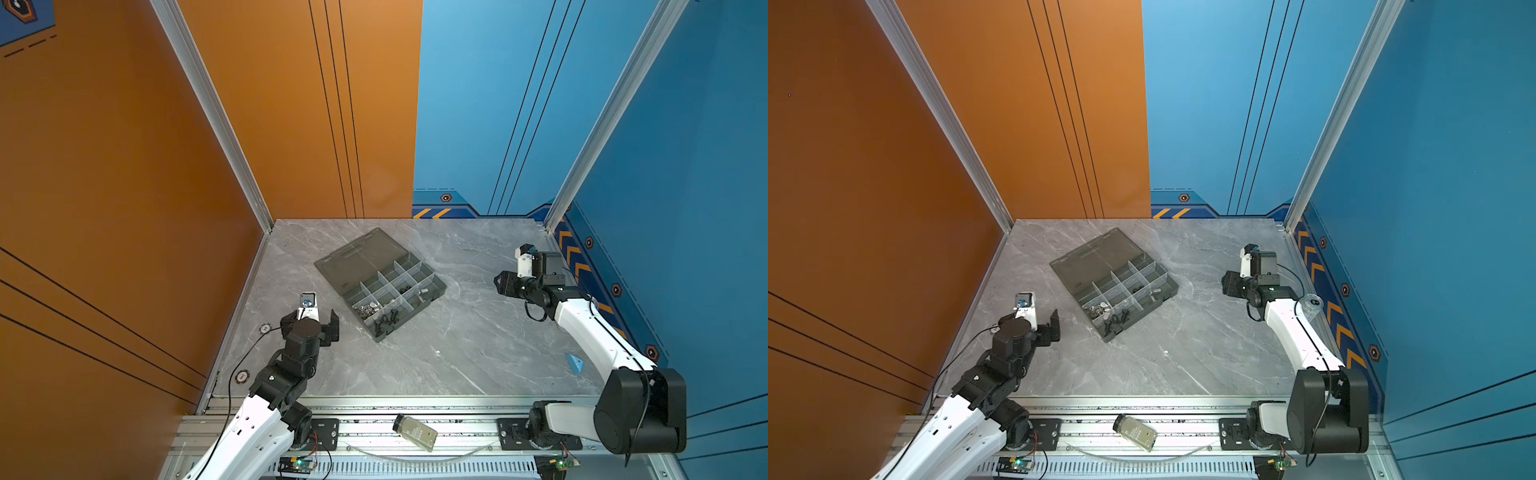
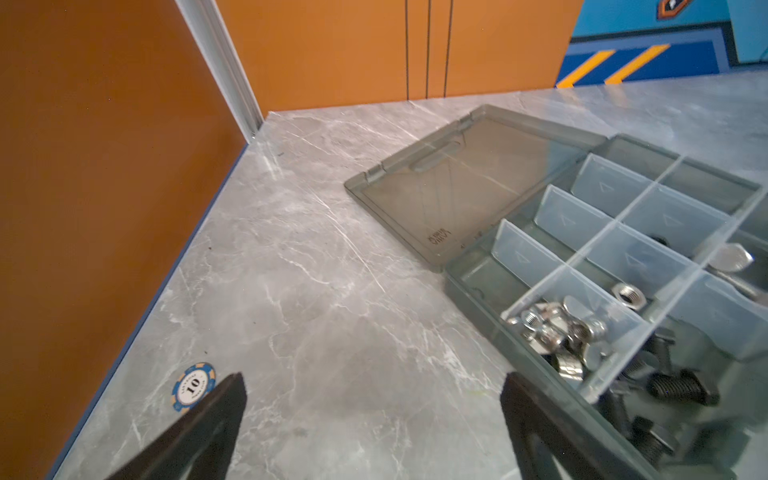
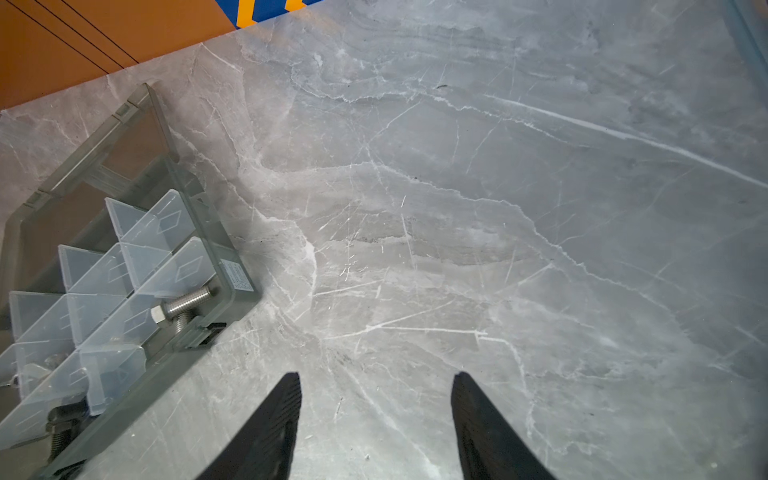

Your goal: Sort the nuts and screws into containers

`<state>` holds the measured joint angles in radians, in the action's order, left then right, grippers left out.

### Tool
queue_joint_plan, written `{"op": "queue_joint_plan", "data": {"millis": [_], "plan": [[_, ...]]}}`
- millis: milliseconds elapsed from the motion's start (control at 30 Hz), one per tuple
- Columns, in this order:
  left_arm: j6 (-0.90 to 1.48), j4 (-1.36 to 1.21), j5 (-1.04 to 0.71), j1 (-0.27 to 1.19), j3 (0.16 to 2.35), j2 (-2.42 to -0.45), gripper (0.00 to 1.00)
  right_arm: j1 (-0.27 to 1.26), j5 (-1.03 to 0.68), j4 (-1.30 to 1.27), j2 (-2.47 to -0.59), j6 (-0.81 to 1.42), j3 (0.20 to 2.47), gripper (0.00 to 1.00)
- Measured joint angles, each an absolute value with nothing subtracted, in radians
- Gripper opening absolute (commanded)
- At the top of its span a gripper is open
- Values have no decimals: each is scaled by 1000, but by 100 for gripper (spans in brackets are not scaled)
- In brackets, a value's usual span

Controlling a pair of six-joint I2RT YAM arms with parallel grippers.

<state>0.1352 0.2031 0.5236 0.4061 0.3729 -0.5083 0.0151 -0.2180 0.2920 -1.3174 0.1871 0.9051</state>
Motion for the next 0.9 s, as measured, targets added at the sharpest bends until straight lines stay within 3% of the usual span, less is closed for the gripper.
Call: {"op": "queue_joint_plan", "data": {"millis": [267,900], "plan": [[71,29,448,266,235,-481,98,19,-204,185,-1360,146,860,63],[76,-373,170,-58,176,-836,98,-1,-157,-256,-1429,63,631,64]]}}
